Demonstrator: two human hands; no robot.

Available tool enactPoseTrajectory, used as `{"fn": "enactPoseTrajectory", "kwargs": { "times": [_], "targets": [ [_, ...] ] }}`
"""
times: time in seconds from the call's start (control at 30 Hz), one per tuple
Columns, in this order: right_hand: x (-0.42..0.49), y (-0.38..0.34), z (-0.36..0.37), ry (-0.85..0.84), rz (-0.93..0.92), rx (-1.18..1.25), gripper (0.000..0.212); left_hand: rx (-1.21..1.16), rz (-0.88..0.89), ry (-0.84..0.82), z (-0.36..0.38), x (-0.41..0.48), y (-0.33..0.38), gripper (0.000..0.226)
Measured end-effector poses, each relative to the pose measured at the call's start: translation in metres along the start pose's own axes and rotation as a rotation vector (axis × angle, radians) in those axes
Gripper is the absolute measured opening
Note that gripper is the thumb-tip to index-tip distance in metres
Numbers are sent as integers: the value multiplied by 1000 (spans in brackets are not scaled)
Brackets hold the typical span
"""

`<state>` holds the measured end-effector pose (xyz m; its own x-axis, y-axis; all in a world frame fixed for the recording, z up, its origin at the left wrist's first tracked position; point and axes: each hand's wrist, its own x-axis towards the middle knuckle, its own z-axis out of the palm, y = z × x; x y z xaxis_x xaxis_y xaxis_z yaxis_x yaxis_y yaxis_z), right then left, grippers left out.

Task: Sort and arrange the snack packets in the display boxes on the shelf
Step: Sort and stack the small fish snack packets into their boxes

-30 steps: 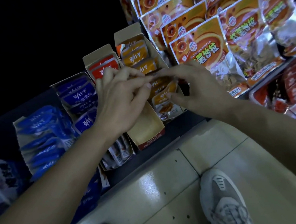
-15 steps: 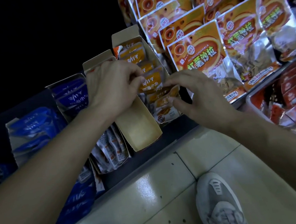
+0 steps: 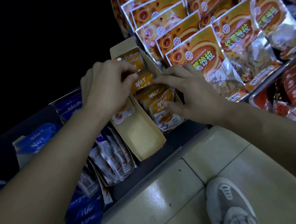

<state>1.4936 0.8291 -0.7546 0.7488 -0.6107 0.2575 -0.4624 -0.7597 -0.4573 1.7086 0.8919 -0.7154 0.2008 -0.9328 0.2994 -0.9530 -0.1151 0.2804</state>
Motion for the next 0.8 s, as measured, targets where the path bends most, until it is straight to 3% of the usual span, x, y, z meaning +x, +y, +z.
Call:
{"fn": "enactPoseTrajectory", "kwargs": {
  "times": [0.17,0.27,0.47,0.6,0.8],
  "targets": [
    [-7,0,2,10,2,9,51,12,-48,-139,4,17,5,29],
    [-9,-1,2,10,18,31,53,74,-61,-143,2,19,11,18],
    [-10,-3,3,19,28,98,55,42,-29,34,-13,5,13,21],
    [-8,-5,3,-6,83,156,60,12,-21,-1,-9,-6,10,25],
    [-17,-7,8,7,246,482,76,-203,-67,137,-6,-37,9,34]
  ]
}}
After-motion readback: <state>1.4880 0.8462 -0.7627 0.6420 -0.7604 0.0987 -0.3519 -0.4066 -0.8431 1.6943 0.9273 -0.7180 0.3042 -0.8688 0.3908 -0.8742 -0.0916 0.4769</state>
